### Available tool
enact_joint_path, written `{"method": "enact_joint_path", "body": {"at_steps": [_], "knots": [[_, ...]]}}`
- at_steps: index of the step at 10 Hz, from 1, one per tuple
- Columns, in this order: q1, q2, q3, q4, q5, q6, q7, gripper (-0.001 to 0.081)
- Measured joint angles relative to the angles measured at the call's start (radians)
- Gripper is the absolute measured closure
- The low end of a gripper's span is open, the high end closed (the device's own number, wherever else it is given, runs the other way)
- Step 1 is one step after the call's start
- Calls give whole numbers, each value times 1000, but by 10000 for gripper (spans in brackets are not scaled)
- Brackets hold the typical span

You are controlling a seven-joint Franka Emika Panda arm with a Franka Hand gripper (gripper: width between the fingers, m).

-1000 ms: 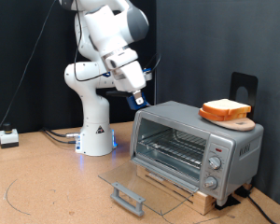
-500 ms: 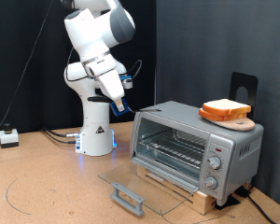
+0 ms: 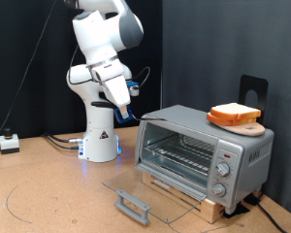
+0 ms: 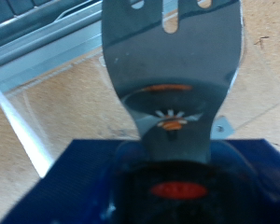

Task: Make a piece of toast with the oven

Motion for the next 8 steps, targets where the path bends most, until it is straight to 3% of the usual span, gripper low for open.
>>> {"method": "enact_joint_path", "body": {"at_steps": [2, 8], "knots": [[2, 41, 3, 46, -2, -84, 40, 408], [79, 154, 15, 103, 123, -23, -9, 408]]}}
